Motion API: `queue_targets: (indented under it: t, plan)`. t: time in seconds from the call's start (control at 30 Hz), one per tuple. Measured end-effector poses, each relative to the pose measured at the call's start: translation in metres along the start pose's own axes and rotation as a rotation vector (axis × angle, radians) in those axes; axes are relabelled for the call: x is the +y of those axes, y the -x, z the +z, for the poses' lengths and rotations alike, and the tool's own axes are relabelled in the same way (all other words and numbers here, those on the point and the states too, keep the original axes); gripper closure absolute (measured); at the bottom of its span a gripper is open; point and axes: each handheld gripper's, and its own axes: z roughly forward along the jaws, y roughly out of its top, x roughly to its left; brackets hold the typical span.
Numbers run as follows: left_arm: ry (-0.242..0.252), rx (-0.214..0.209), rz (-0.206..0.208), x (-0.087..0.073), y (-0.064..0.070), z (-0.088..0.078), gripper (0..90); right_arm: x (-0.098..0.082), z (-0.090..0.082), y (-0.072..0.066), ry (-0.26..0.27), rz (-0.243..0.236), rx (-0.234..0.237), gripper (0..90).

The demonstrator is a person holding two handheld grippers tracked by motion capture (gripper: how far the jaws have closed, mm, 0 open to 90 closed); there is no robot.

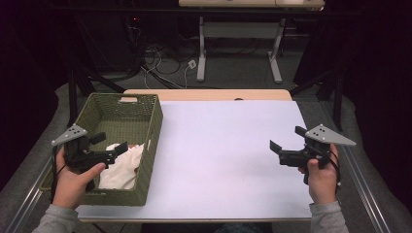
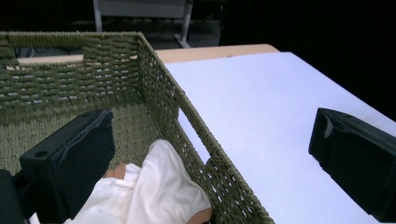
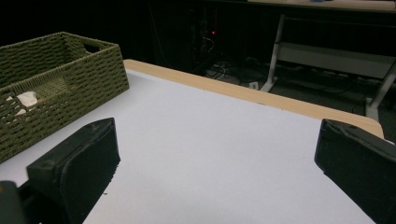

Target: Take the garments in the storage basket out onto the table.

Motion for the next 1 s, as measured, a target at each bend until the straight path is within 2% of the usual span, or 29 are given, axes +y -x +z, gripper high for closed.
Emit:
queue_targets:
  t: [0.1,0.37,0.6,0.7,0.87,1.0]
  plan:
    - [-0.024,0.001,-0.003,0.003,-0.002,0.004,0.2,-0.003,0.003,0.000,-0.009,0.001,0.000,0.0]
    - [-0.067,0.002,0.031,0.011,0.002,0.013,0.3,-0.002,0.002,0.000,-0.012,0.006,0.011,0.0]
    - [-0.090,0.008,0.012,0.016,-0.003,0.015,0.3,-0.002,0.001,0.000,-0.018,0.007,0.013,0.0]
    - [-0.113,0.022,0.013,0.019,-0.004,0.015,0.3,-0.002,0.001,0.001,-0.019,0.014,0.013,0.0]
    - [-0.189,0.056,0.006,0.027,-0.006,0.017,0.2,-0.002,0.001,0.000,-0.023,0.014,0.017,0.0]
    - [-0.217,0.089,-0.005,0.032,-0.009,0.020,0.2,-0.002,0.002,-0.001,-0.029,0.014,0.019,0.0]
